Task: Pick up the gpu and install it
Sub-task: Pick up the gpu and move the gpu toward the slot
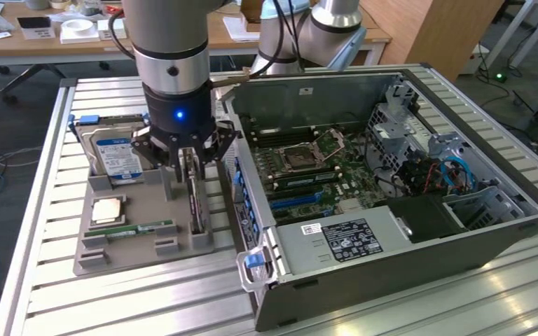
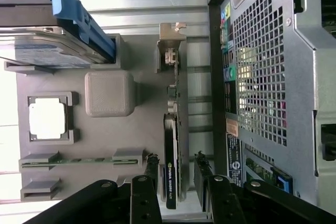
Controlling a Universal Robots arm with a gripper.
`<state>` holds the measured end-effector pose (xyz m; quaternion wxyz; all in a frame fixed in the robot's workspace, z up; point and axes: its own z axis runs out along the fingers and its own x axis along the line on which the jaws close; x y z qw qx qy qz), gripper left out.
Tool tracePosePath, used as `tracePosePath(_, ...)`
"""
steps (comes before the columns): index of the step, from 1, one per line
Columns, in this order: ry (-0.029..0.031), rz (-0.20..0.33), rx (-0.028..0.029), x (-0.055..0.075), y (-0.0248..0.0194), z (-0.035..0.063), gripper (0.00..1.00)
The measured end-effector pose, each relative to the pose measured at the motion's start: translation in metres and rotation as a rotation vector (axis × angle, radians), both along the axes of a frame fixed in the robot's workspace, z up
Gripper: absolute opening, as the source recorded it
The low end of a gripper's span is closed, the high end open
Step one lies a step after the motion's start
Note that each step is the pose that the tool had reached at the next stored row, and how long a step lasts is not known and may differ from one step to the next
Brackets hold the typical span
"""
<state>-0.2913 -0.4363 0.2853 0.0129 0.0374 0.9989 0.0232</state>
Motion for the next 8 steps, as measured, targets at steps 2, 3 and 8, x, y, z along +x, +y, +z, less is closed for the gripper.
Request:
tracePosePath(2,0.0000,0.000,0.0000,0.0000,0.0000,-0.0028,0.42)
tracePosePath(3,0.0000,0.000,-0.0001,0.0000,0.0000,-0.0042,0.42)
tracePosePath(8,0.0002,0.000,-0.0006,0.0000,-0.0001,-0.0066,0.42)
